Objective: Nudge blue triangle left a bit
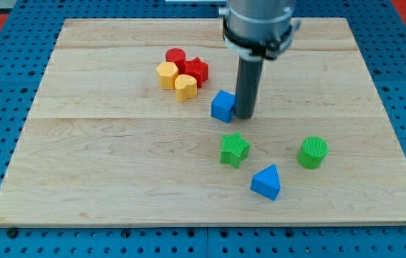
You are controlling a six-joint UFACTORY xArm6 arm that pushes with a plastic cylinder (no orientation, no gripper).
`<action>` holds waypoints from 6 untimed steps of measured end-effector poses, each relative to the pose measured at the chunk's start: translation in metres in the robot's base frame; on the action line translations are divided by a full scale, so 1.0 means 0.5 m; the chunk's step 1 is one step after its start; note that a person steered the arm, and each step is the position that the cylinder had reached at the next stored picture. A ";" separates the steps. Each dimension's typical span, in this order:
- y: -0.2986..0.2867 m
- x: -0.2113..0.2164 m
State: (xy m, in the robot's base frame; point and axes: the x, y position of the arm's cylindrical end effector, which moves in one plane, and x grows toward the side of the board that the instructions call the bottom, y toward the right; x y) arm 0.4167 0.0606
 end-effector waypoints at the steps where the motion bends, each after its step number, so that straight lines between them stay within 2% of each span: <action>1: 0.043 -0.035; 2: 0.311 0.005; 3: 0.467 0.160; 4: 0.360 0.196; 5: 0.263 0.196; 6: 0.220 0.246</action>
